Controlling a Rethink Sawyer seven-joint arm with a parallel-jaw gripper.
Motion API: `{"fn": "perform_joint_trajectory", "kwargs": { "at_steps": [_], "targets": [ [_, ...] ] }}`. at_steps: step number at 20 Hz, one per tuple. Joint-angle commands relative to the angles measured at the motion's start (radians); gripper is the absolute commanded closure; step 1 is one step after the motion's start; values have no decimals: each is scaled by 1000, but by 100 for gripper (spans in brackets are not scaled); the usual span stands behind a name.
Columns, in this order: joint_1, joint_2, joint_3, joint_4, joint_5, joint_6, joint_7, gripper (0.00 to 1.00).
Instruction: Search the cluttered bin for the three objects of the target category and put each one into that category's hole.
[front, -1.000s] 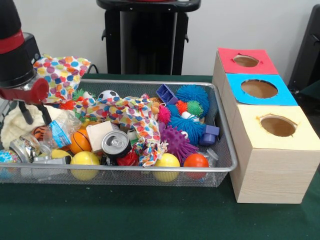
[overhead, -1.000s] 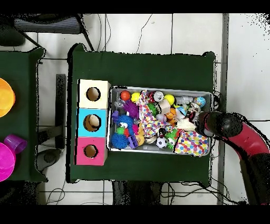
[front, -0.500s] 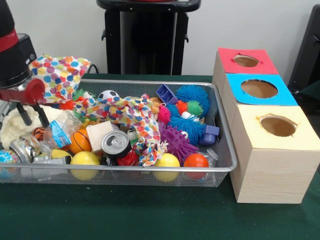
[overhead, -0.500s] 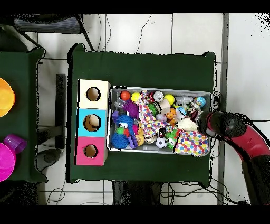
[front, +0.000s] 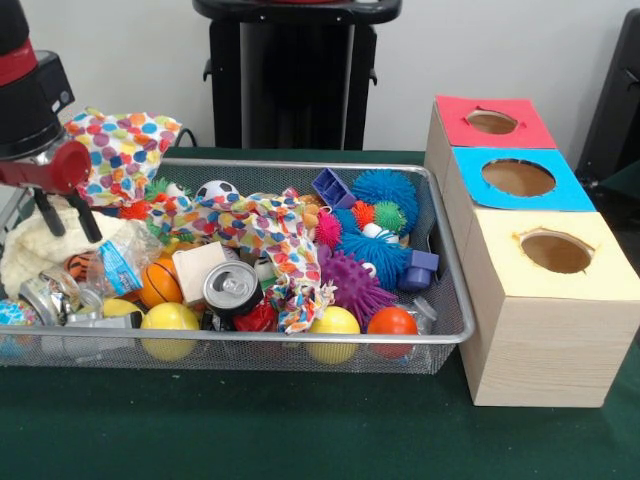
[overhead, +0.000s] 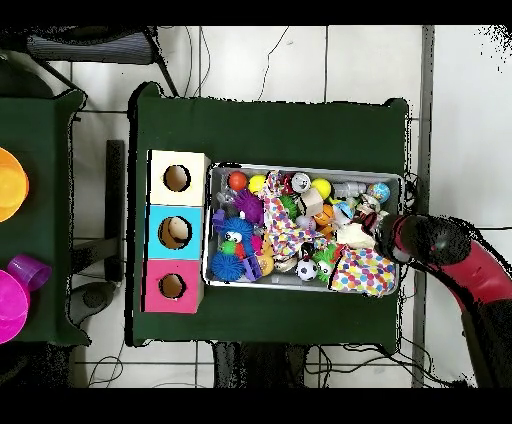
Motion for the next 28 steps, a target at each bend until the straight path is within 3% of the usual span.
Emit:
{"fn": "perform_joint_trajectory", "kwargs": {
  "at_steps": [1,8,15,28],
  "targets": [
    [70,-84,5,47,-1,122,48,0],
    [59,-87,50,94,37,39,59,0],
    [51,-48,81,81,79,2,66,0],
    [41,3,87,174,148,-93,118,0]
  ]
}}
